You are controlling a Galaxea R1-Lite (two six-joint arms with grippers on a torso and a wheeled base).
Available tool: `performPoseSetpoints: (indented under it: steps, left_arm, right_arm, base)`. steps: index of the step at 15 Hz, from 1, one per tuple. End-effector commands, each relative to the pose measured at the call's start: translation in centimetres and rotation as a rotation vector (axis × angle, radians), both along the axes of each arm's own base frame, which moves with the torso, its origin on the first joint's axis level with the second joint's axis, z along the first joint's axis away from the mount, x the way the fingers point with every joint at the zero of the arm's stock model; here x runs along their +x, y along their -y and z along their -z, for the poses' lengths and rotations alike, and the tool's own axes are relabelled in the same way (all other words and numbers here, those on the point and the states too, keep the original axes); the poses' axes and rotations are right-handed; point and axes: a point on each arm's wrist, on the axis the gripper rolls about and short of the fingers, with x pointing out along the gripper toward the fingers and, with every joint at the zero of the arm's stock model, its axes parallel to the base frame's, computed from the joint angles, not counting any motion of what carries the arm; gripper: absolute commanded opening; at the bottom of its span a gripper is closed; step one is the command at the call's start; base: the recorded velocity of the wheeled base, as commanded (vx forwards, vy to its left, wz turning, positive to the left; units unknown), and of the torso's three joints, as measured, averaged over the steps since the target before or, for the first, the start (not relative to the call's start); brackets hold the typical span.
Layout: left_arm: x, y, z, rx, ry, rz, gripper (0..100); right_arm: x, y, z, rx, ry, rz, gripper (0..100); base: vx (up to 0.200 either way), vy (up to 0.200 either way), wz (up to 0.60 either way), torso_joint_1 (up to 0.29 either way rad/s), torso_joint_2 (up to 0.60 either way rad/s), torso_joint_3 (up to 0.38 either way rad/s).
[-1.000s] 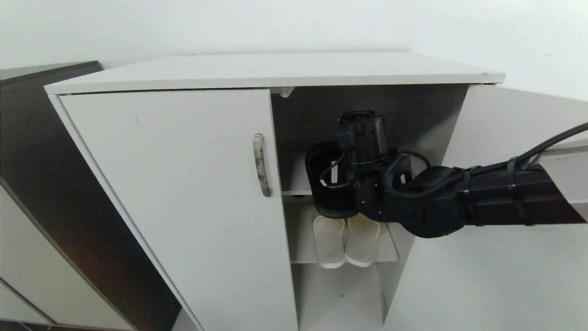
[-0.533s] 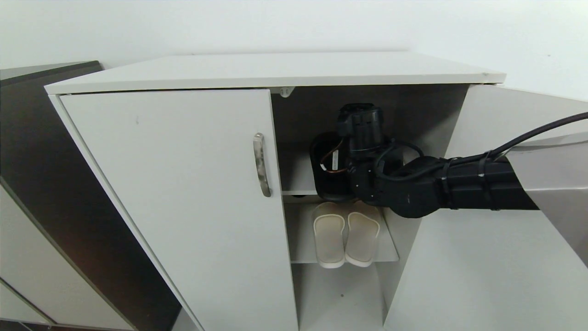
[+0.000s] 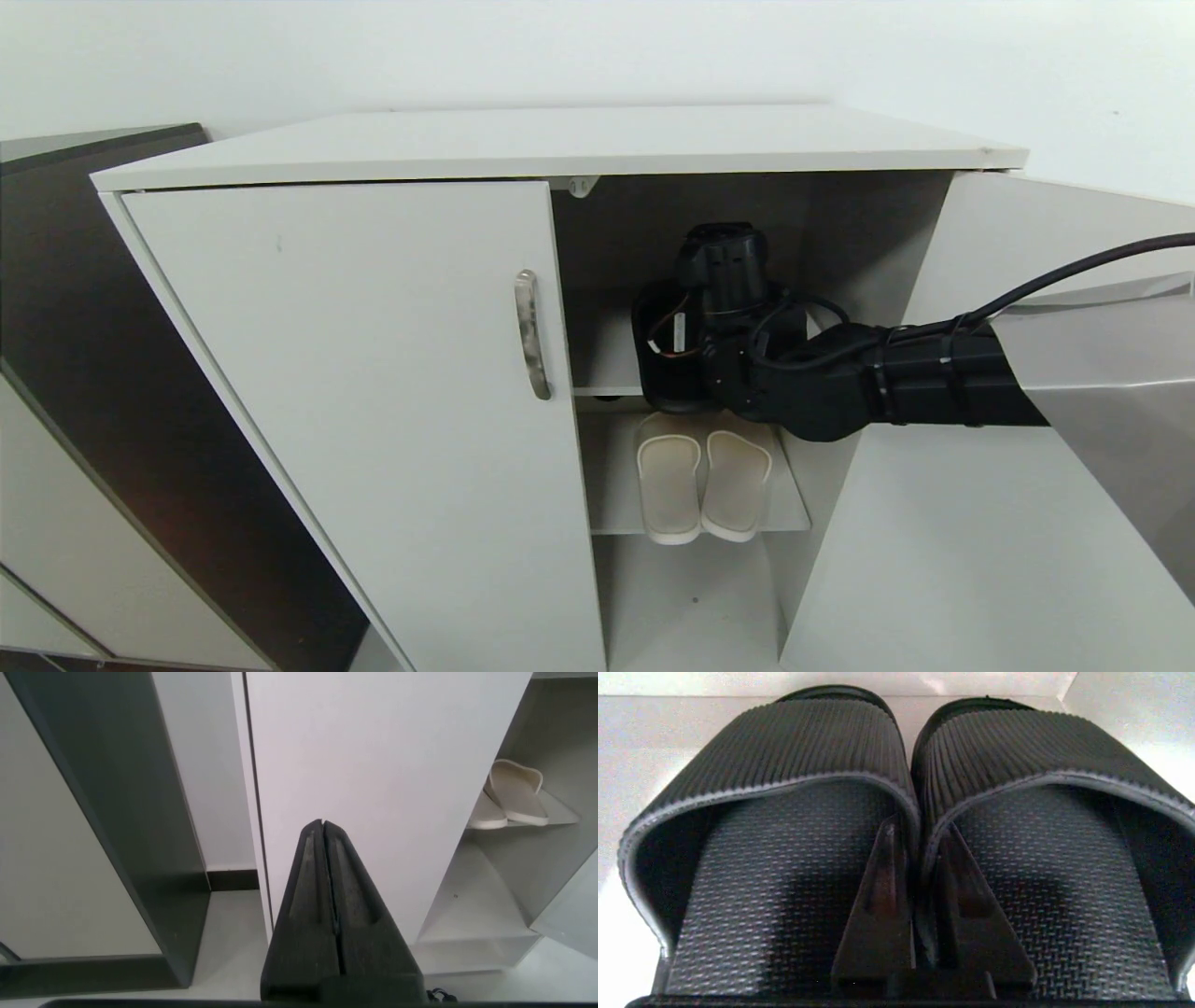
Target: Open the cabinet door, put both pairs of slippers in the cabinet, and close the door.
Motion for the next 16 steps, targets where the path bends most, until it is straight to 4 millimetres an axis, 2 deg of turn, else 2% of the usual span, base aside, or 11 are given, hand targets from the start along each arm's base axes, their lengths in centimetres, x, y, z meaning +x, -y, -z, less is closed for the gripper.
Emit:
performPoseSetpoints:
  steps: [1,2,3,6,10,13,15,16]
  left_arm:
    - [0.0,0.0,0.0,0.000,0.001,0.000,0]
    - [0.0,0.0,0.0,0.000,0.001,0.000,0]
    - [0.0,0.0,0.0,0.000,-0.001,0.000,0]
    - [0.0,0.0,0.0,0.000,0.001,0.000,0]
    - [0.0,0.0,0.0,-0.001,0.001,0.000,0]
    - [0.0,0.0,0.0,0.000,0.001,0.001,0]
    - [0.0,0.0,0.0,0.000,0.001,0.001,0]
    - [0.0,0.0,0.0,0.000,0.001,0.001,0]
  right_arm:
    - [0.0,-0.1,0.1,0.001,0.000,0.000,0]
    - [0.0,-0.1,0.1,0.001,0.000,0.000,0]
    - [0.0,-0.1,0.1,0.001,0.000,0.000,100]
    - [-0.2,0.0,0.0,-0.002,-0.002,0.006,100]
    - [-4.8,0.3,-1.6,-0.015,-0.008,-0.030,100]
    - [-8.9,1.6,-3.2,-0.012,-0.005,-0.066,100]
    - [-11.6,2.3,-2.9,-0.003,-0.029,-0.102,100]
    - [-12.6,2.9,-2.2,-0.017,-0.051,-0.111,0]
  base:
    - [0.000,0.000,0.00,0.000,0.00,0.000]
    - [0.000,0.000,0.00,0.000,0.00,0.000]
    - [0.000,0.000,0.00,0.000,0.00,0.000]
    - [0.000,0.000,0.00,0.000,0.00,0.000]
    - [0.000,0.000,0.00,0.000,0.00,0.000]
    - [0.000,0.000,0.00,0.000,0.00,0.000]
    - [0.000,0.000,0.00,0.000,0.00,0.000]
    - [0.000,0.000,0.00,0.000,0.00,0.000]
